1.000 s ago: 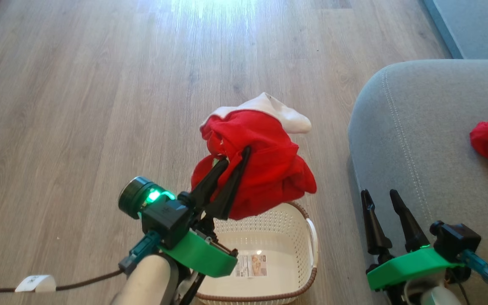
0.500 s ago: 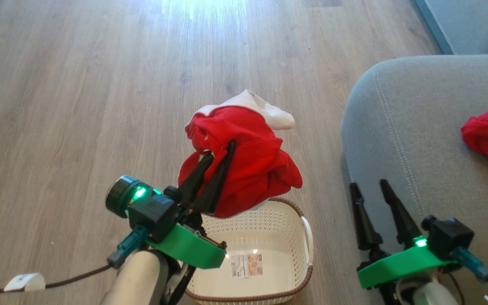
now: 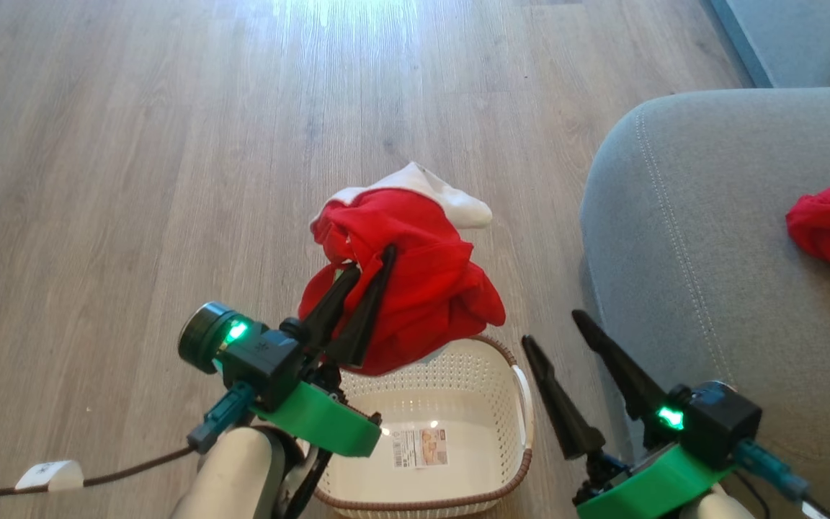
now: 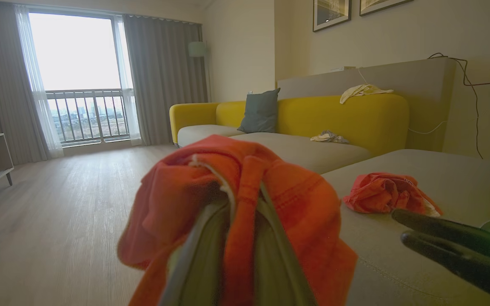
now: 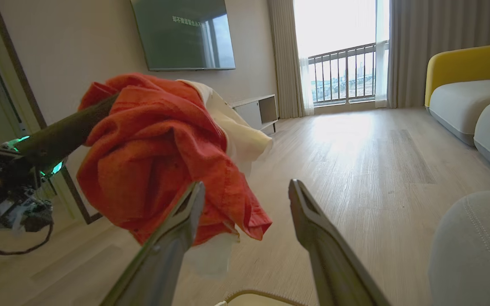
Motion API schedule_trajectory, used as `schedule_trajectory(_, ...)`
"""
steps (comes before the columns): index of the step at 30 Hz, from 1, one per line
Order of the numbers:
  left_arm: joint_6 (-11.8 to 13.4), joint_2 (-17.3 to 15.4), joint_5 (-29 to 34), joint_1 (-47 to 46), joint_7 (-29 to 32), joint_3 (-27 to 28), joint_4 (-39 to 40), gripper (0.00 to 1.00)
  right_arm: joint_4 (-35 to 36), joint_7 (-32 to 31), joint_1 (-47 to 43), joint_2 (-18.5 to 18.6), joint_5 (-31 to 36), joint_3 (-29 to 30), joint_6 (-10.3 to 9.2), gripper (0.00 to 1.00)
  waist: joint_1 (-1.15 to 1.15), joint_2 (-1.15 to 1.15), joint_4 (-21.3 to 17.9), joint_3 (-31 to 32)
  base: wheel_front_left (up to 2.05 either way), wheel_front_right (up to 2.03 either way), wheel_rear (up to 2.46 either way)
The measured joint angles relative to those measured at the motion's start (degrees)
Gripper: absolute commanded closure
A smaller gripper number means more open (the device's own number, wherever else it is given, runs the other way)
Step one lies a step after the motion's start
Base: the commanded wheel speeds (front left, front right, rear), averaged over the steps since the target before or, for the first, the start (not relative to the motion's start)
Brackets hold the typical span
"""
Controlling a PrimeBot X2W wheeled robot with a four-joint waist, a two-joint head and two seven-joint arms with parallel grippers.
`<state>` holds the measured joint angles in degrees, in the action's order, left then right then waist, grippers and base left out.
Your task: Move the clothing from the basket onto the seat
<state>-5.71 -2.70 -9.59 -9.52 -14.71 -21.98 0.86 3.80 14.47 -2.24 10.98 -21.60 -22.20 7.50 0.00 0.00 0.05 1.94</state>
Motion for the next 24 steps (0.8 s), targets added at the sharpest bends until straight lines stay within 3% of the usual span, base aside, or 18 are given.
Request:
schedule_trajectory(14,-1.16,-0.03,-0.48,0.01,0.00,-6.15,-1.33,1.00,-2.18,0.00,2.20,2.05,2.58,-5.54,0.00,0.00,0.00,0.00,1.39,0.04,0.00,0.00,0.00)
schedule_trajectory(24,-1.25,-0.19,-1.60,-0.02,0.00,-12.14,-1.63,1.00,-9.00,0.00,8.38,3.68,10.12,-8.54,0.00,0.00,0.00,0.00,2.51,0.07,0.00,0.00,0.00)
